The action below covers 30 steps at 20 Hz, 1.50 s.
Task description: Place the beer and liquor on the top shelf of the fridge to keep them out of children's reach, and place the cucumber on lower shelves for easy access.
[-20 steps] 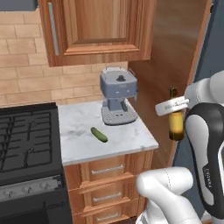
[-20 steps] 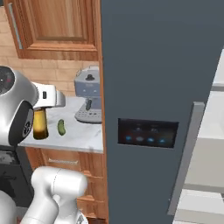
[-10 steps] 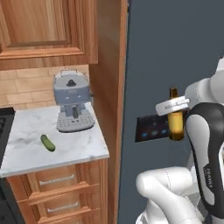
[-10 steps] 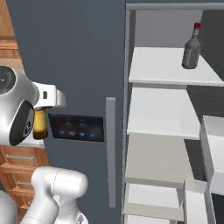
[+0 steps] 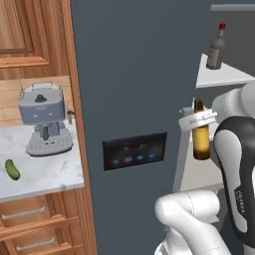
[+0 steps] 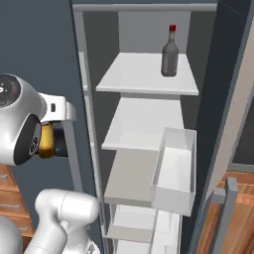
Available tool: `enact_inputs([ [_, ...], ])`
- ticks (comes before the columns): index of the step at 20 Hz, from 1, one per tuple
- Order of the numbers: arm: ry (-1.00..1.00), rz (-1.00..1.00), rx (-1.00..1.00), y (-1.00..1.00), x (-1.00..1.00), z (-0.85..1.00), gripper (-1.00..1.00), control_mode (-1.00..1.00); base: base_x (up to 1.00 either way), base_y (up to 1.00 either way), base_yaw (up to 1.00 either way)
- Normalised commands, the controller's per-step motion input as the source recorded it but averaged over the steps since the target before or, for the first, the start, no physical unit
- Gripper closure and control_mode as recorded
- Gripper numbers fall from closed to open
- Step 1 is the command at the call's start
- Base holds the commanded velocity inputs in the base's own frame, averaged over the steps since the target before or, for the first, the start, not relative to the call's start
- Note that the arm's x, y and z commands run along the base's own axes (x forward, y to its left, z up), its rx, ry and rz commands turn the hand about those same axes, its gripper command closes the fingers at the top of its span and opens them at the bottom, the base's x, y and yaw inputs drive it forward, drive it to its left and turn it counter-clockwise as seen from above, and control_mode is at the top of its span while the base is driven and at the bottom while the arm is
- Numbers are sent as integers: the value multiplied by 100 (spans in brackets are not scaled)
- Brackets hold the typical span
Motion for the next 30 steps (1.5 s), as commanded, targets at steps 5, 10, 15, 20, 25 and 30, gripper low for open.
enact_inputs([
  [5, 0, 0, 0, 0, 0, 0, 100, 100, 0, -33, 0],
  [10, 0, 0, 0, 0, 0, 0, 100, 100, 0, -35, -1],
  [15, 0, 0, 0, 0, 0, 0, 100, 100, 0, -40, -2],
  [20, 0, 0, 0, 0, 0, 0, 100, 100, 0, -34, -2],
  [25, 0, 0, 0, 0, 0, 0, 100, 100, 0, -36, -2],
  [30, 0, 0, 0, 0, 0, 0, 100, 100, 0, -39, -1],
])
